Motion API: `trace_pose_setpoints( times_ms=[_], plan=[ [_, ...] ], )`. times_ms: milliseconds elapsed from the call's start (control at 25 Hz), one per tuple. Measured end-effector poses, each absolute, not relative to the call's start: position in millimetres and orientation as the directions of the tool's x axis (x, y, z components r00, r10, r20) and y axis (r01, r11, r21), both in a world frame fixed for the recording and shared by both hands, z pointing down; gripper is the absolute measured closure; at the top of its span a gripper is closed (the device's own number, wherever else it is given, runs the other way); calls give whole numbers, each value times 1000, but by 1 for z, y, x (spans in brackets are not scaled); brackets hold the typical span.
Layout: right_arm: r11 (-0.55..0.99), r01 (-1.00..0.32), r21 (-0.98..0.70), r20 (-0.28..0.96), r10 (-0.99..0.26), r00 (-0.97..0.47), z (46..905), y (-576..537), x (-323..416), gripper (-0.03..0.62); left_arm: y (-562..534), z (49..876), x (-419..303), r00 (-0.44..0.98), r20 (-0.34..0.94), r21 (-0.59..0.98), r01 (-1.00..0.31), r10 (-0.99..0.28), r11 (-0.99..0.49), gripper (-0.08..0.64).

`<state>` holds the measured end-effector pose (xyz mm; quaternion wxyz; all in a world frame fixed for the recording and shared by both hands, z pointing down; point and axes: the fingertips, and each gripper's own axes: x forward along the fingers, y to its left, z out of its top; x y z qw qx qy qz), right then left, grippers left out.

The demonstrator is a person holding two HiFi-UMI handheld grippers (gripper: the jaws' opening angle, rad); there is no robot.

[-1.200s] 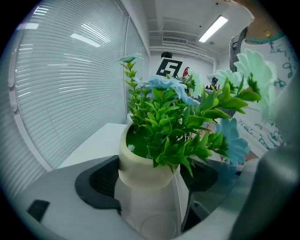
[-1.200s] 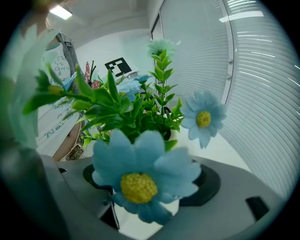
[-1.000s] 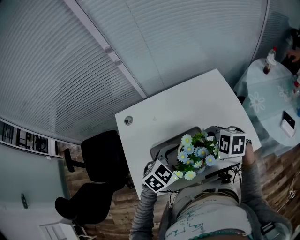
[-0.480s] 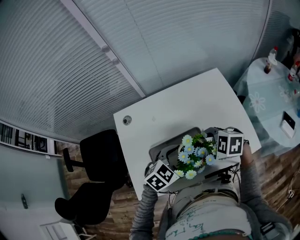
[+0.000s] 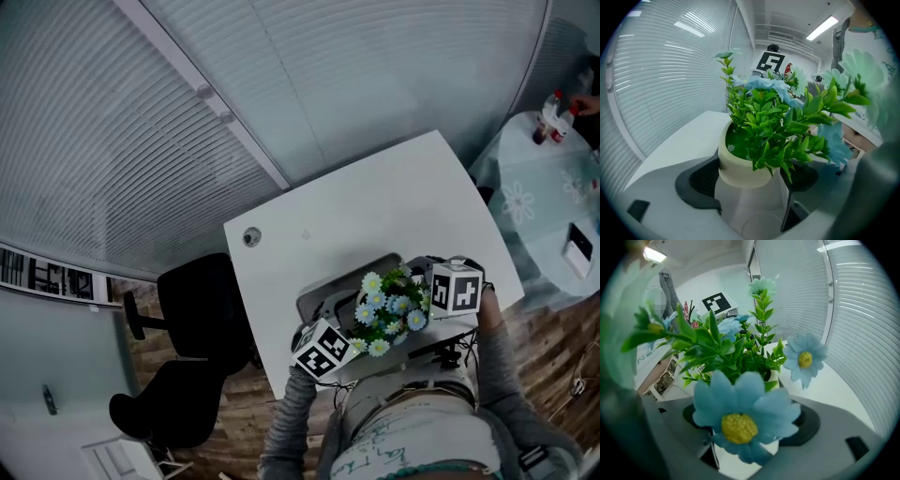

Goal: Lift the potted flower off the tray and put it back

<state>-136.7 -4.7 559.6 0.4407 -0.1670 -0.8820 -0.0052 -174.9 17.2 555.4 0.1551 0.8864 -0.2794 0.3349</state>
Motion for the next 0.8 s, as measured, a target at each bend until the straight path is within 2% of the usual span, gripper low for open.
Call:
trace_pose_setpoints(
  times_ms=[800],
  plan=[
    [939, 310, -147, 800, 298, -521, 599, -10, -145, 227, 14, 599, -182, 574, 740, 103, -612, -351, -784, 150]
  ],
)
